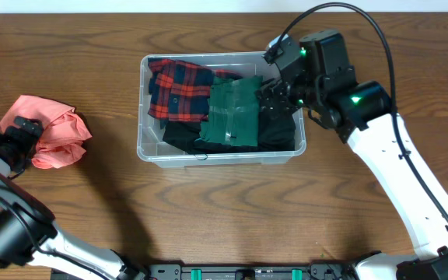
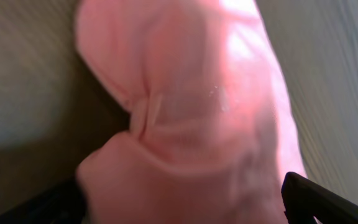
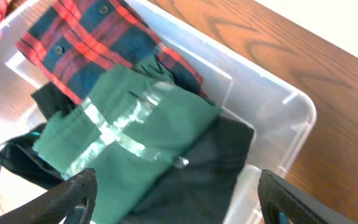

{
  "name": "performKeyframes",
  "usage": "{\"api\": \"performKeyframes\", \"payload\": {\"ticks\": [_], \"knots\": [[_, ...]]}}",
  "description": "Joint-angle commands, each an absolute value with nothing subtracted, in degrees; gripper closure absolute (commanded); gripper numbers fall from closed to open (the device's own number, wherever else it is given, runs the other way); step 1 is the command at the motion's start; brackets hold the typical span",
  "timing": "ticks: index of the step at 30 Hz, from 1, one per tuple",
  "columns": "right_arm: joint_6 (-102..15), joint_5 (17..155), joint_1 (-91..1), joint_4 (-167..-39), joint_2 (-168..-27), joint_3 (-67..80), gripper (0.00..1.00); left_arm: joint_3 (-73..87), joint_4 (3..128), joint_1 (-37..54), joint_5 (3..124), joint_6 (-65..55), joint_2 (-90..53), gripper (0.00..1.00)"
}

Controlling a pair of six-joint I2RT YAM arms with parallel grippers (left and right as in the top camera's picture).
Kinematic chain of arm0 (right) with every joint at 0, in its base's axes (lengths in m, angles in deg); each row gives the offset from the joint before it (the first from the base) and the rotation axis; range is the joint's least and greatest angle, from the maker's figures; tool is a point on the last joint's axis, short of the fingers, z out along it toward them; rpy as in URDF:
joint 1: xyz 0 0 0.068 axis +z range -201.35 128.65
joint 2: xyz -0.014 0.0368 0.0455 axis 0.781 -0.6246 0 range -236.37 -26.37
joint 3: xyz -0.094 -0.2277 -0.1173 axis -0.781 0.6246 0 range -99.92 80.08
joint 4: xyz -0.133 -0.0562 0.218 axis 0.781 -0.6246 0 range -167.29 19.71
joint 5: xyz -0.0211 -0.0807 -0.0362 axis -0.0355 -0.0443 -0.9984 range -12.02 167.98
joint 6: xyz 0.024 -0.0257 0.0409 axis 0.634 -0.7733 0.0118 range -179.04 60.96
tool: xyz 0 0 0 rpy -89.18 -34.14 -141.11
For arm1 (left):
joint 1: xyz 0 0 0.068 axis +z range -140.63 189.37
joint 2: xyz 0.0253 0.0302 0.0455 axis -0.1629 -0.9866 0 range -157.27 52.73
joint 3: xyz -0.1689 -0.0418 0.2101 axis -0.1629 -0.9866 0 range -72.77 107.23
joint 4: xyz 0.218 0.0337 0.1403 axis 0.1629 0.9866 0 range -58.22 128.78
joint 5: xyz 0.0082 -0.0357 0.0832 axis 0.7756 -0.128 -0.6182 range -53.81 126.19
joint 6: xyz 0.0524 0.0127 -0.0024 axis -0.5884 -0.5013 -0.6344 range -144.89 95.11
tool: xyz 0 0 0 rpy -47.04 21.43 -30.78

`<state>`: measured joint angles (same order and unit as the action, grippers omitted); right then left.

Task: Pack container
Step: 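Grasp the pink shirt with the left gripper and lift it, then drop the pink shirt into the bin and tuck it with the right gripper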

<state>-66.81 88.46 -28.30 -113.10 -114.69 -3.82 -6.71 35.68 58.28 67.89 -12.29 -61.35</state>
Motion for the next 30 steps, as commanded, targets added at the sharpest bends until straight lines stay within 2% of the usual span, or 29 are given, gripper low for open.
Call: {"api": "performKeyframes", "payload": {"ticks": [1,5,7,9,12,17,23,30], "knots": [[-67.49,88.26,-29.44,-113.87,-115.04,-3.67,0.2,-4.54,35.42,56.6,70.71,-11.97,-64.1,0.02],[-67.49,88.24,-29.48,-113.67,-115.04,-3.67,0.21,-4.54,34.44,54.3,70.71,-11.94,-65.74,0.02],[-67.49,88.22,-29.57,-113.67,-115.04,-3.67,0.23,-4.54,34.44,53.3,70.73,-11.94,-65.79,0.26],[-67.44,87.98,-29.83,-113.63,-115.01,-3.67,0.22,-4.54,34.48,52.47,71.67,-11.94,-65.68,0.71],[-66.31,87.28,-30.6,-113.58,-114.95,-3.67,0.23,-4.39,34.46,52.14,76.22,-11.03,-65.24,0.94],[-61.61,83.72,-34.05,-113.63,-113.92,-3.67,0.22,-4.26,35.79,52.14,84.07,-10.65,-60.82,0.95],[-61.21,83.83,-38.42,-114.81,-112.39,-3.67,0.2,-4.26,39.14,50.32,91.98,-10.63,-46.53,0.94],[-61.45,83.78,-39.62,-118.15,-112.3,-3.64,0.19,-4.26,42.98,37.67,93.57,-8.71,-27.6,0.94]]}}
